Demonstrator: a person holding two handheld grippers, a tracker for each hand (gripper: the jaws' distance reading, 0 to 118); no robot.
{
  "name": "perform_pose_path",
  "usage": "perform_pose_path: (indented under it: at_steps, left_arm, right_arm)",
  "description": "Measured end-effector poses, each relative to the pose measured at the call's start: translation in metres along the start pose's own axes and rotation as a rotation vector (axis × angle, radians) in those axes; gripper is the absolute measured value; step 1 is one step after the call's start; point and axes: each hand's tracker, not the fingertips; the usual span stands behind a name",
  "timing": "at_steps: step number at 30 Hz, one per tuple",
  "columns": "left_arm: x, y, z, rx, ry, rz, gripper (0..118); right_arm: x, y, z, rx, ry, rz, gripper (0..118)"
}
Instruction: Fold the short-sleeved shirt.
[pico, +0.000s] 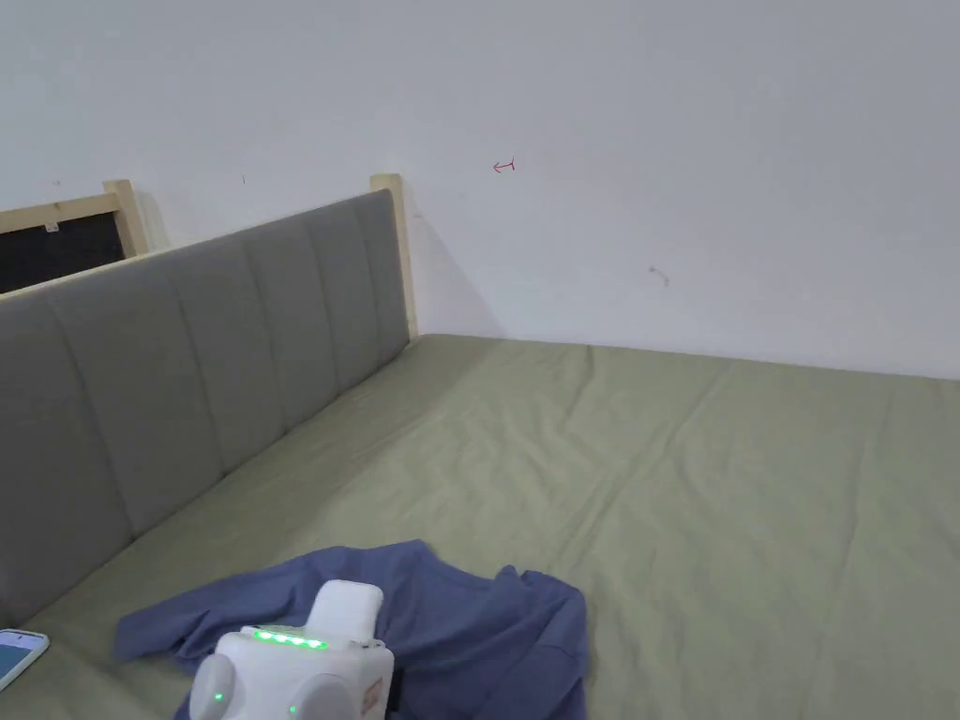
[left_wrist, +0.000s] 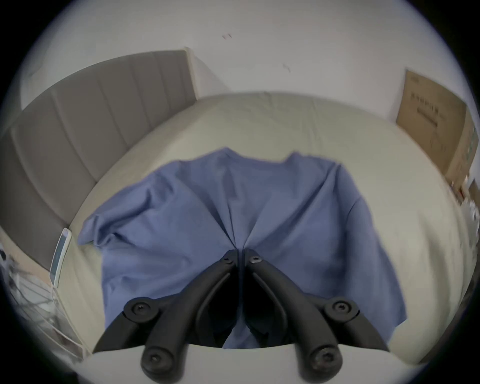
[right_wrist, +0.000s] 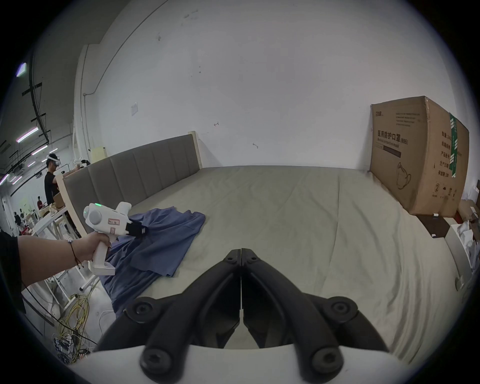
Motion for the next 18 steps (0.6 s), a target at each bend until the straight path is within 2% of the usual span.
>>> perform_pose_path:
  at_steps: [5,8,10,18]
  left_arm:
    - [-0.009,0.046,0.062,0.094,-0.005,-0.013,3]
    - [0.005,0.076,0.117,0.235,-0.053,-0.023,3]
    - [0.025,0.096,0.153,0.313,-0.092,-0.071,3]
    - [0.163,0.150,0.285,0.508,-0.441,-0.214,3]
  right_arm:
    - [0.012,0.011,0.032,0.079,-0.016,-0.038,0]
    - [0.023,0.014,0.052,0.122,-0.034,-0.064,0]
    - [0.030,0.016,0.064,0.141,-0.051,-0.071,0]
    - [0.061,0.021,0.117,0.233,-0.117,-0.132,0]
